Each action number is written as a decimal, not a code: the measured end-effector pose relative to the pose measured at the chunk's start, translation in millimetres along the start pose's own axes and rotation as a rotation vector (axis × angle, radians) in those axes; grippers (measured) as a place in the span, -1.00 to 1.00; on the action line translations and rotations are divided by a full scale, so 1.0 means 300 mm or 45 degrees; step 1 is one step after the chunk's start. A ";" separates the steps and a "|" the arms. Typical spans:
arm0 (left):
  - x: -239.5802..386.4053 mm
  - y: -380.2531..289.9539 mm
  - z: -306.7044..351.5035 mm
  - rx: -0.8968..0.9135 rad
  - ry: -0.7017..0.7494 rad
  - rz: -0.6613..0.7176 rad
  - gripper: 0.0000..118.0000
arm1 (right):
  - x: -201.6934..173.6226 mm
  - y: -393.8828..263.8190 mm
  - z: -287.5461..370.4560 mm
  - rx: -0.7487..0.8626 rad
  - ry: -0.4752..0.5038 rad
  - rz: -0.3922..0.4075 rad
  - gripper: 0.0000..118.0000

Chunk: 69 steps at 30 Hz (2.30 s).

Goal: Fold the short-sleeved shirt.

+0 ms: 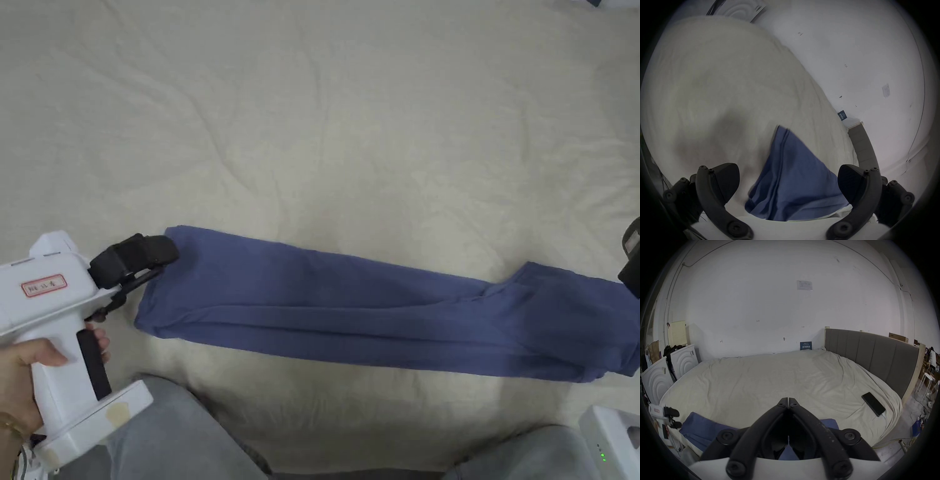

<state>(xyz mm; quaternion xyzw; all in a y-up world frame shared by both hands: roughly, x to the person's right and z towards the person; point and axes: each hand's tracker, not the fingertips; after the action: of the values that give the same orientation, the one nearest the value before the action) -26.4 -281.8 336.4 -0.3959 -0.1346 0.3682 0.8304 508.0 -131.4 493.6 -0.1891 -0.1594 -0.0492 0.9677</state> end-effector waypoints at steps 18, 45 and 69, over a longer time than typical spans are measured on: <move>0.110 -0.025 -0.045 -0.089 0.285 -0.150 -0.87 | -0.018 -0.023 0.015 -0.042 0.036 -0.012 -0.97; 0.870 -0.671 -0.461 -0.460 0.002 -0.930 0.46 | 0.210 -0.063 0.148 0.014 -0.083 -0.141 -0.97; 0.969 -0.923 -0.478 -0.490 0.119 -1.169 -0.97 | 0.219 -0.099 0.155 -0.030 -0.020 -0.147 -0.97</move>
<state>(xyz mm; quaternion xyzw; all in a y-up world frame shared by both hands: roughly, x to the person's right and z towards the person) 388.6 -268.3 433.0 -0.4580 -0.3232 -0.0850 0.8237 552.1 -143.5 566.2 -0.1914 -0.1770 -0.1052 0.9597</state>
